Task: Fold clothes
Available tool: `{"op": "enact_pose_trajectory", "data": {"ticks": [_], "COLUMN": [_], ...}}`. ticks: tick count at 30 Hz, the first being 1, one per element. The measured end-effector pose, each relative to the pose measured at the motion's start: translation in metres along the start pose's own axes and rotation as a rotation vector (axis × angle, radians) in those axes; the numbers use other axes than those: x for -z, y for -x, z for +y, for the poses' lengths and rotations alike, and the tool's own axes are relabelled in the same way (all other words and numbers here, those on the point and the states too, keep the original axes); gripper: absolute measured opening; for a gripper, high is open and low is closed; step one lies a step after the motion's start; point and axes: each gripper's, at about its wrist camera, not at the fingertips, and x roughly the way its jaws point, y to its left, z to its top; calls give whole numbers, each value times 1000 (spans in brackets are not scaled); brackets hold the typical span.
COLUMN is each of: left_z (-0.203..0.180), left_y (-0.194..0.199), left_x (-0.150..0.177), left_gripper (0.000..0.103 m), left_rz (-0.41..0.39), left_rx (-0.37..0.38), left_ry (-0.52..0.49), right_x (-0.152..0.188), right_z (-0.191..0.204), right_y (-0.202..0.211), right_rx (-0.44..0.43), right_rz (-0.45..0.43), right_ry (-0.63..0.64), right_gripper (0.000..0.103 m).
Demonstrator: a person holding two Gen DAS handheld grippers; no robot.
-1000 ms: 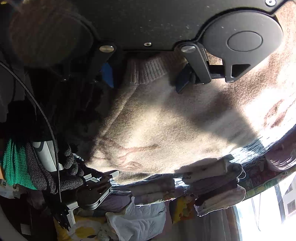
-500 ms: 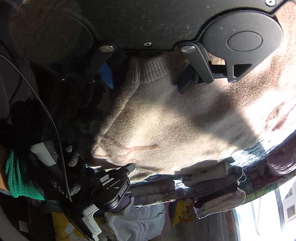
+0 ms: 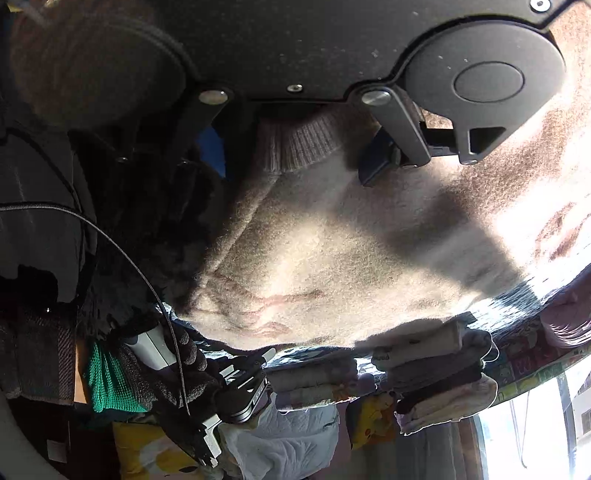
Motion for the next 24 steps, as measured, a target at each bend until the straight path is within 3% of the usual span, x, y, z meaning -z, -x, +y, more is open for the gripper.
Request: {"op": "enact_pose_trajectory", "data": {"ticks": [2,5,7,9,10,11,13,14,16,18,19,20,21,23,24], "left_z": [1,2,4,7,10,13,22,29,43,58,65,73,78,89,92], "left_y": [3,10,13,10,8,7,13,18,29,32,28,26,28,43,51], "left_x": [-3,-9,-12,-12,-11,-9,-9,-11,-11,-8,-4,0,4,6,6], "left_gripper": [77,75,75,75,75,75,75,75,75,75,75,75,69,67,67], "left_rz": [-3,-23,-43,-25,-8,0,-10,-26,-67,-67,-25,13,23,-34,-59], "left_rx": [4,19,38,48,49,52,75,83,96,87,55,29,20,17,-20], "left_ry": [4,31,61,98,119,141,192,231,324,407,452,493,523,580,591], "right_x": [5,24,50,85,102,113,114,116,123,138,144,145,143,145,152], "right_z": [8,33,52,62,66,65,70,73,78,86,91,97,103,113,115], "right_y": [27,58,69,66,65,74,90,100,118,105,100,103,111,126,117], "right_rx": [-4,-175,-289,-187,-138,-121,-59,-40,-74,22,68,83,65,-32,-9], "right_rz": [-48,-59,-6,99,141,84,58,14,-67,-2,27,12,-16,-108,-54], "right_ry": [41,87,134,240,293,349,407,421,444,563,618,634,642,649,668], "right_gripper": [21,23,20,20,14,11,11,13,33,41,41,41,39,39,41]}}
